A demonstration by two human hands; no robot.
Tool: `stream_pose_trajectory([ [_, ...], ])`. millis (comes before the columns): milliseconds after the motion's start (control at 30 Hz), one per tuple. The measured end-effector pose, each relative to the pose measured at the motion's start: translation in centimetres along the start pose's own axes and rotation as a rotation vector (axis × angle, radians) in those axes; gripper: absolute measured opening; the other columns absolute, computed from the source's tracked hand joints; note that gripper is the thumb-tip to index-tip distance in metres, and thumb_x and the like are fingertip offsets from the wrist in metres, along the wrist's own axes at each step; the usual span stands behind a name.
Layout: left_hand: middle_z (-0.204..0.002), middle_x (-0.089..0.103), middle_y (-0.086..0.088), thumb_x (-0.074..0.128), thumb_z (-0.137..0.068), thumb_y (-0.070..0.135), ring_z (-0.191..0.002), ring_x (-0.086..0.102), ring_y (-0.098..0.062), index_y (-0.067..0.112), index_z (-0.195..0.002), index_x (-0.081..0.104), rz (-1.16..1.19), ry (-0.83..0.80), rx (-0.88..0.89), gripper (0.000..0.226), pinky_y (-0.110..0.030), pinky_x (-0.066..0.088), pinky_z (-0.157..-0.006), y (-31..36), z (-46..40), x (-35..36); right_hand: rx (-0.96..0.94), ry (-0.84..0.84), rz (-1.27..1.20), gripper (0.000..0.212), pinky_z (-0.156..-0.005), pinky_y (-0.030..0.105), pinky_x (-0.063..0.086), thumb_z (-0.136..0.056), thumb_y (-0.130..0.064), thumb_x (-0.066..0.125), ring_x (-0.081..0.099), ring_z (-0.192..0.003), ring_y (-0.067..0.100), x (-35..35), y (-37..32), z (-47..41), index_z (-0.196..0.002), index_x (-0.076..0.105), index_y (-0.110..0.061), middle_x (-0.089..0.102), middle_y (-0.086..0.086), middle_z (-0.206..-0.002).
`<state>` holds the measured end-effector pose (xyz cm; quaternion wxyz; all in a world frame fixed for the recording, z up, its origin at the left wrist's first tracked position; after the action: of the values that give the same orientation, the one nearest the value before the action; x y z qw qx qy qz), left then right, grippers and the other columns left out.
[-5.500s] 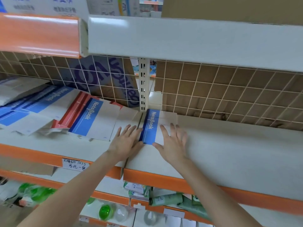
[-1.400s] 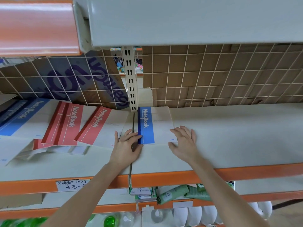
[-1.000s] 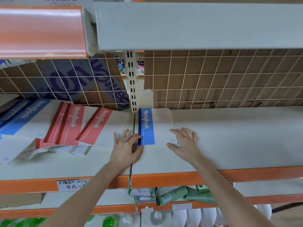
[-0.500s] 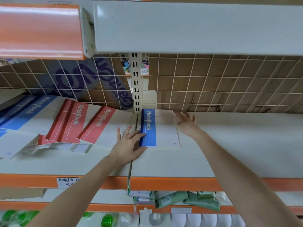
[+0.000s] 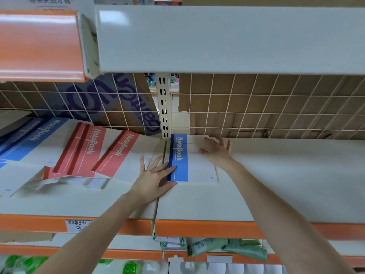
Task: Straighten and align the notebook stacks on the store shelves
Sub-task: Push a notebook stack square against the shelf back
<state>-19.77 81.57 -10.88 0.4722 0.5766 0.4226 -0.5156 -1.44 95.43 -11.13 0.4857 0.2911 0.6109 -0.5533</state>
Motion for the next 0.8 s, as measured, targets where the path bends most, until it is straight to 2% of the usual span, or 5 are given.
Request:
stream_pose_trajectory([
  [200, -0.155, 0.023, 0.003, 0.029, -0.094, 0.058, -0.146, -0.005, -0.015, 0.032, -0.148, 0.022, -0.017, -0.025, 0.0, 0.06, -0.052, -0.024, -0.106, 0.1, -0.1, 0.1, 0.015, 0.009, 0.022, 0.055, -0.113, 0.047, -0.016, -0.096, -0.044, 0.04, 0.006, -0.143, 0.014, 0.5, 0.0, -0.3, -0.146, 0.031, -0.022, 0.033, -0.004, -0.15],
  [333, -0.156, 0.022, 0.004, 0.002, -0.079, 0.068, -0.146, -0.007, -0.019, 0.034, -0.148, 0.019, -0.079, -0.066, -0.02, 0.079, -0.056, -0.02, -0.106, 0.3, 0.0, 0.0, -0.019, -0.03, 0.188, 0.064, -0.109, 0.055, -0.018, -0.097, -0.055, 0.025, -0.004, -0.146, 0.022, 1.3, -0.2, -0.3, -0.149, 0.021, -0.018, 0.023, -0.001, -0.154],
  [467, -0.155, 0.021, 0.005, 0.023, -0.093, 0.06, -0.146, -0.005, -0.024, 0.034, -0.149, 0.015, -0.119, -0.056, -0.049, 0.063, -0.058, -0.017, -0.107, 0.5, 0.2, -0.3, 0.007, -0.042, 0.214, 0.072, -0.108, 0.054, -0.021, -0.094, -0.063, 0.019, -0.017, -0.145, 0.026, 1.2, -0.4, 0.4, -0.152, 0.007, -0.022, 0.006, 0.002, -0.16],
  [600, -0.153, 0.025, 0.008, 0.022, -0.09, 0.062, -0.146, -0.001, -0.021, 0.032, -0.15, 0.01, -0.068, 0.02, -0.032, 0.068, -0.055, -0.017, -0.109, 0.5, 1.0, -0.9, -0.007, -0.016, 0.192, 0.068, -0.11, 0.056, -0.014, -0.095, -0.062, 0.023, -0.013, -0.146, 0.025, 0.3, -0.8, 2.5, -0.152, 0.01, -0.027, 0.005, 0.002, -0.16],
  [800, -0.131, 0.057, 0.01, 0.044, -0.093, 0.05, -0.143, 0.02, -0.014, 0.03, -0.137, 0.047, -0.017, 0.203, 0.035, 0.048, -0.051, -0.019, -0.109, 0.4, 2.2, -2.4, -0.051, 0.029, 0.053, 0.074, -0.112, 0.048, -0.013, -0.089, -0.058, 0.049, 0.0, -0.147, 0.021, -1.1, 1.2, 8.4, -0.15, 0.021, -0.026, 0.03, 0.005, -0.153],
])
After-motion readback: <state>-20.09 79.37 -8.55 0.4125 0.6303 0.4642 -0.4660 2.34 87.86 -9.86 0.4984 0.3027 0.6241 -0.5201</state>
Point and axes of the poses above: each hand's wrist, its own z-axis away from the middle knuckle, its own x-axis out of the palm, y = z × x, the point moved 7 cm from there along -z, towards the middle knuckle
